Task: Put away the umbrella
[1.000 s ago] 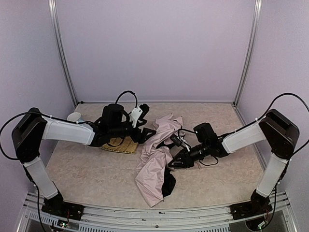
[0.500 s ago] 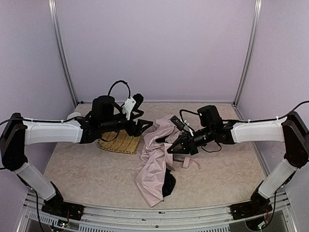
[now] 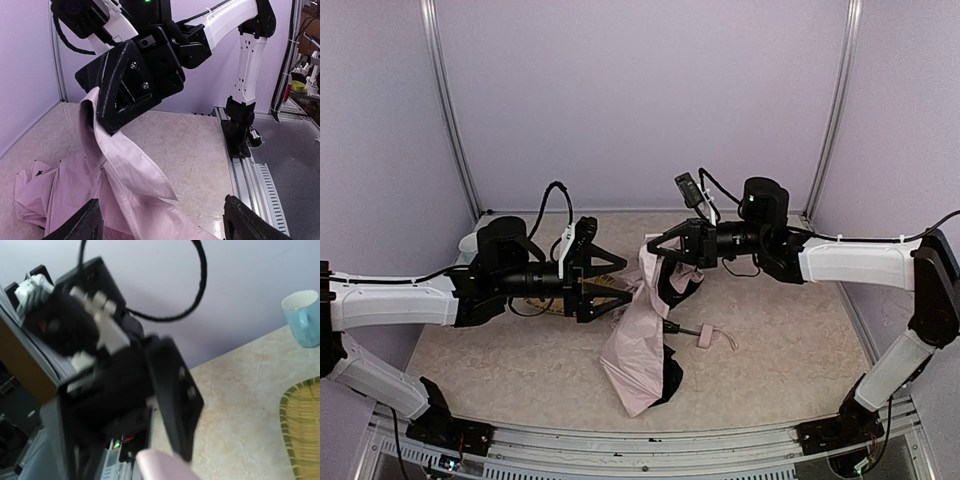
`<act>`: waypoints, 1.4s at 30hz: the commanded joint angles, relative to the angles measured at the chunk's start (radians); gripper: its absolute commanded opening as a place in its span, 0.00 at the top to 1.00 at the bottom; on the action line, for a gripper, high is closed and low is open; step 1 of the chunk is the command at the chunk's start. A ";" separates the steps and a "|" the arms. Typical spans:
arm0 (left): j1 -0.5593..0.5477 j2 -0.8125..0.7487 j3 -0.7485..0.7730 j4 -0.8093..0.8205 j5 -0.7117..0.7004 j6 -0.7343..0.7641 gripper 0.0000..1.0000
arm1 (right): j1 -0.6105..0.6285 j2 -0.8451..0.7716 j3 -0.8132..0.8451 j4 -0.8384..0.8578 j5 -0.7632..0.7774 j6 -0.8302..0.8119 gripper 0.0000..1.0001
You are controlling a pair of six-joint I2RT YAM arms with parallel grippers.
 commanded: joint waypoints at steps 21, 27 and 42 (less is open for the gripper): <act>-0.032 0.148 0.071 0.290 0.265 -0.100 0.61 | 0.080 -0.033 0.119 -0.127 0.021 -0.243 1.00; -0.032 0.192 0.102 0.319 0.247 -0.161 1.00 | 0.080 -0.019 0.124 -0.184 0.034 -0.282 1.00; -0.012 -0.169 -0.008 -0.049 0.129 0.004 1.00 | 0.028 -0.057 -0.052 -0.719 0.700 -0.729 0.36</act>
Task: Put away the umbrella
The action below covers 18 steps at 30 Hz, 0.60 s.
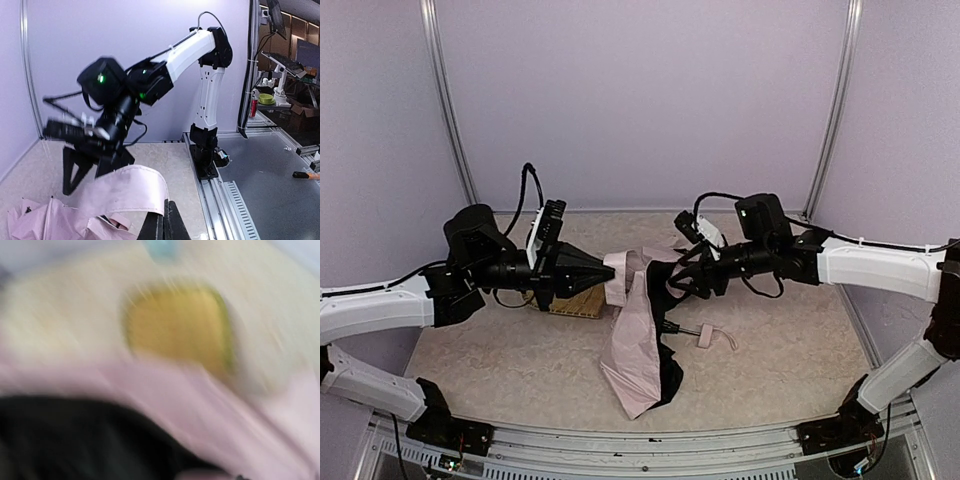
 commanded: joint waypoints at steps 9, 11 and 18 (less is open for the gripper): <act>-0.013 -0.169 -0.020 -0.199 -0.082 0.117 1.00 | -0.003 0.301 -0.046 -0.099 0.141 -0.176 0.37; -0.015 -0.179 -0.024 -0.200 -0.090 0.116 1.00 | 0.002 0.326 -0.050 -0.097 0.119 -0.193 0.39; -0.017 -0.181 -0.021 -0.211 -0.103 0.119 1.00 | 0.032 0.425 -0.047 -0.105 0.210 -0.223 0.47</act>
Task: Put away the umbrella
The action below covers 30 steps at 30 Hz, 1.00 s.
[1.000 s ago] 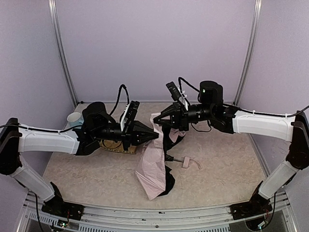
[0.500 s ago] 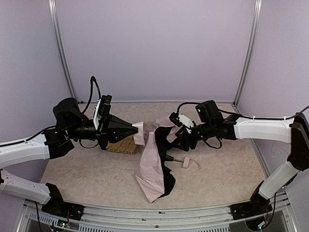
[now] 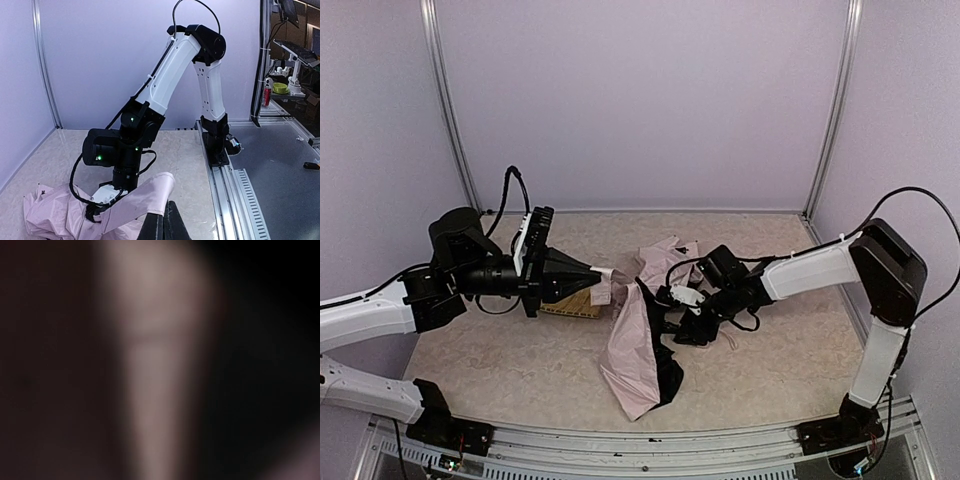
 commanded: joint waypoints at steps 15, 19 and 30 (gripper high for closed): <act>-0.014 -0.040 0.010 -0.098 -0.009 0.073 1.00 | -0.059 -0.135 -0.078 0.183 0.165 0.041 1.00; -0.016 0.008 -0.003 -0.125 -0.005 0.113 1.00 | -0.180 -0.286 -0.118 0.299 0.025 0.120 1.00; -0.013 0.296 0.054 -0.212 -0.117 0.208 1.00 | -0.298 -0.613 -0.121 0.348 -0.343 0.051 1.00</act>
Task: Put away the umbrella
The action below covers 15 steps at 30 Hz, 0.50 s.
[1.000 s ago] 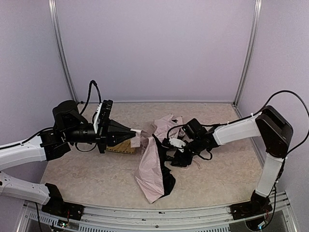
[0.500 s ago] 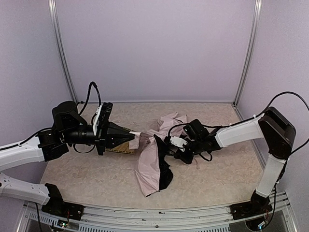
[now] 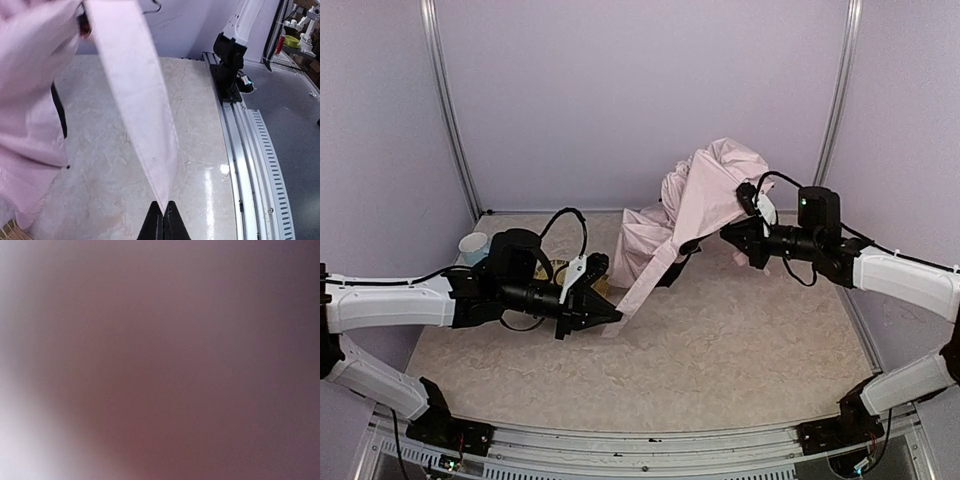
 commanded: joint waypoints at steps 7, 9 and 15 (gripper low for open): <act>0.034 0.217 0.123 -0.027 -0.153 0.076 1.00 | 0.000 -0.225 0.045 -0.088 -0.253 -0.139 1.00; 0.039 0.246 0.138 -0.023 -0.169 0.083 1.00 | 0.000 -0.260 0.050 -0.106 -0.244 -0.155 1.00; 0.052 0.270 0.186 -0.071 -0.140 0.110 1.00 | 0.000 -0.317 0.074 -0.162 0.017 -0.191 1.00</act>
